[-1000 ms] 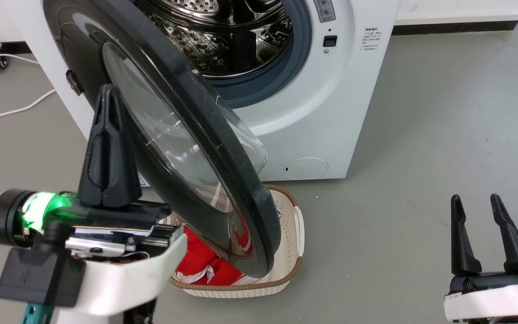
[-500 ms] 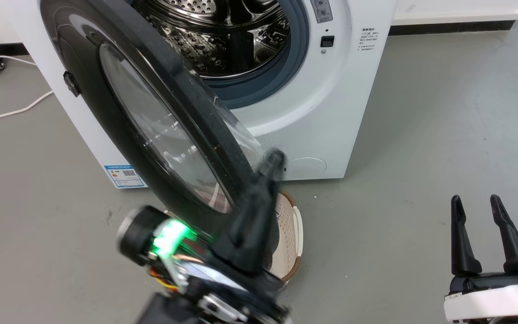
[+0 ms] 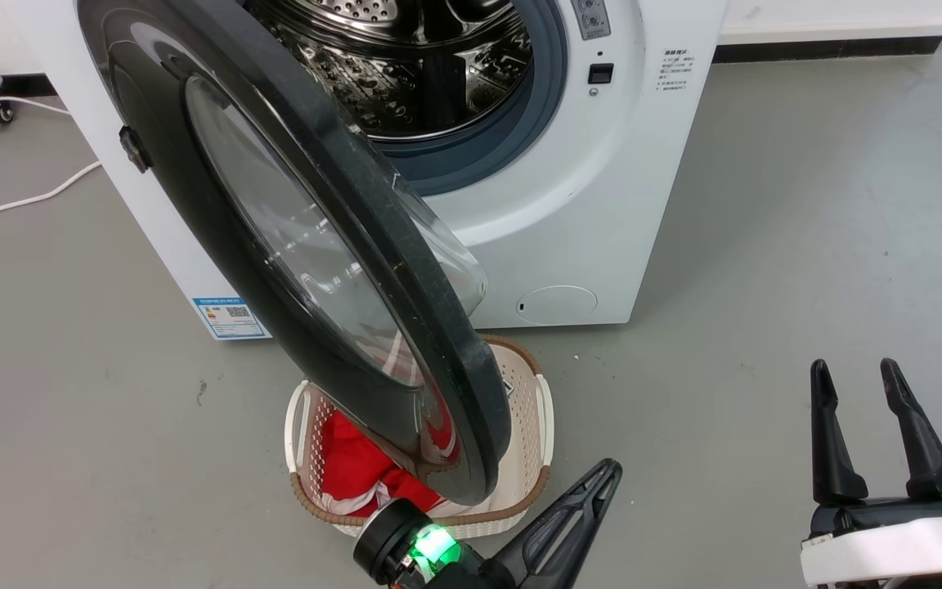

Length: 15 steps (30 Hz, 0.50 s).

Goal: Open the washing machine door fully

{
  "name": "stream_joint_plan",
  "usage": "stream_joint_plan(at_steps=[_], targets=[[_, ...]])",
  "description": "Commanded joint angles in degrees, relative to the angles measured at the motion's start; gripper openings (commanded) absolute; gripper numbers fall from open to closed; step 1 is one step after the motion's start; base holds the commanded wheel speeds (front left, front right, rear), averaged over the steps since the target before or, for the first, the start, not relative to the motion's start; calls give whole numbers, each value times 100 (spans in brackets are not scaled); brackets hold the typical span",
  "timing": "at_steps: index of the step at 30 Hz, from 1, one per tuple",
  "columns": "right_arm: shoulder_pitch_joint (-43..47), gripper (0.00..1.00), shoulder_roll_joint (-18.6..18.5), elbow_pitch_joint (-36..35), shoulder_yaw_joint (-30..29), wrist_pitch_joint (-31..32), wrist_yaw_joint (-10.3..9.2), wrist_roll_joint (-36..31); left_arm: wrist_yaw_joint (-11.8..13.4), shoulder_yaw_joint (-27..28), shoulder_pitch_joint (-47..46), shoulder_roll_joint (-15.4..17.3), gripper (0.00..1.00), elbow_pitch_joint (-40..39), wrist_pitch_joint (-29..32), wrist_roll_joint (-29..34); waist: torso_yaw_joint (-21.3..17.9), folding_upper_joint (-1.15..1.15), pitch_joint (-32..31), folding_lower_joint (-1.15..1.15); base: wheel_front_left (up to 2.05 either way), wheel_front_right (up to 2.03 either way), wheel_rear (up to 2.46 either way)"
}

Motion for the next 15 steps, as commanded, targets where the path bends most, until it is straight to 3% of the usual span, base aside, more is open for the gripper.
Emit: stream_joint_plan(at_steps=[1,15], targets=[[24,100,20,8,-1,17,-4,18,0,9,-27,8,0,46,3,7,-1,0,3,0,0,0,0],[-118,100,20,116,22,-15,-4,114,370,536,-956,-83,0,722,4,-46,-123,0,242,0,0,0,0]])
